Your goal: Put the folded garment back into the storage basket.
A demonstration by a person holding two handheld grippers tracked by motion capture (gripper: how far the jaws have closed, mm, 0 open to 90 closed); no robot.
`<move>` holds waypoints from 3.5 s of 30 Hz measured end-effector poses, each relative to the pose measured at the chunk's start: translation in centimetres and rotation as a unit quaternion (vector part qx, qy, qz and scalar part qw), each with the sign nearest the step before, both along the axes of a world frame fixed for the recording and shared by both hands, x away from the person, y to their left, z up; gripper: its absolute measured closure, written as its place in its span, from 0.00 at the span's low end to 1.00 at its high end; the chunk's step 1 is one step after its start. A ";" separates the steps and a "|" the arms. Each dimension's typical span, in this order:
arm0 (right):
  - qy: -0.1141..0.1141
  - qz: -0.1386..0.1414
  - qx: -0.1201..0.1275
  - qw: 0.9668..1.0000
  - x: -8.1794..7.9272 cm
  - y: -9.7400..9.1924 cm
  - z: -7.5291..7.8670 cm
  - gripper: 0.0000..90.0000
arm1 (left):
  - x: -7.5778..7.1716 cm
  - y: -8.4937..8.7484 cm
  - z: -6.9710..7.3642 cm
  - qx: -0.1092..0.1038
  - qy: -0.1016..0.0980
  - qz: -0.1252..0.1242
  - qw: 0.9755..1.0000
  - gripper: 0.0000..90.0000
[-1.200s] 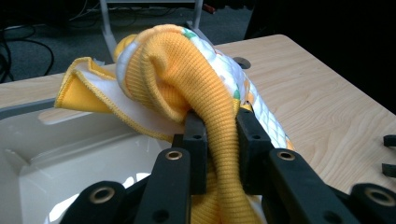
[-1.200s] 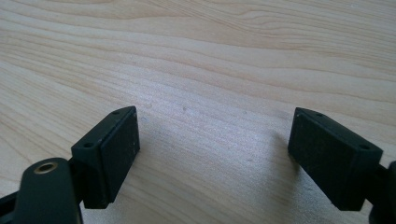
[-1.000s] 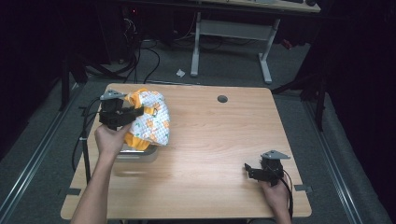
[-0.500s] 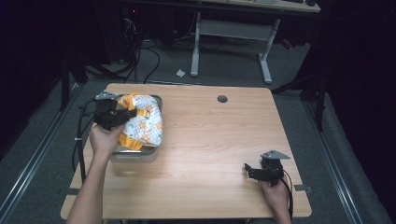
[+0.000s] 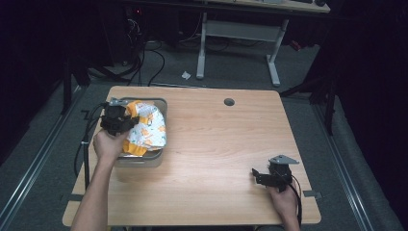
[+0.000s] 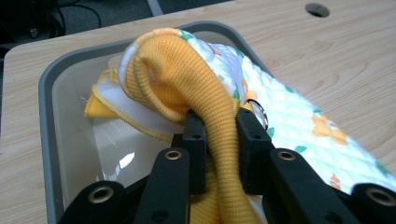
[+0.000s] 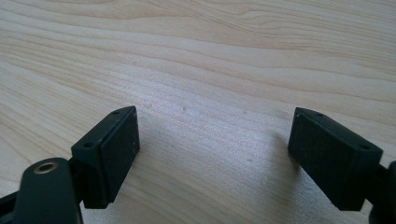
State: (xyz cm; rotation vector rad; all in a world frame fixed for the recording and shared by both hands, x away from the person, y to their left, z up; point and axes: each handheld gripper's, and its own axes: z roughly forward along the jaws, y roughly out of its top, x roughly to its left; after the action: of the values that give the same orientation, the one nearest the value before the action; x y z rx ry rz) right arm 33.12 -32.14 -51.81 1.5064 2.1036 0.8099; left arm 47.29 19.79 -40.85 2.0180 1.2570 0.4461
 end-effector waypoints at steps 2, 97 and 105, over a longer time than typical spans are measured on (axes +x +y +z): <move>0.001 0.001 0.000 1.000 0.0 0.0 0.0 0.18 | 0.2 0.0 -0.4 0.003 0.004 0.001 1.000 0.85; 0.000 0.000 0.000 1.000 0.0 0.0 0.0 0.18 | -5.5 -7.6 1.7 -0.057 -0.053 -0.048 0.996 0.41; 0.000 0.000 0.000 1.000 0.0 0.0 0.0 0.18 | -6.1 -8.4 1.5 -0.065 -0.049 -0.060 0.995 0.41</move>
State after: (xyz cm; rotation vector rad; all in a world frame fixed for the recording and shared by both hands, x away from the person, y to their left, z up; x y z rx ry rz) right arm 33.09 -32.14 -51.80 1.5054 2.1045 0.8096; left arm 41.23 11.40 -39.37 1.9250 1.0709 0.3910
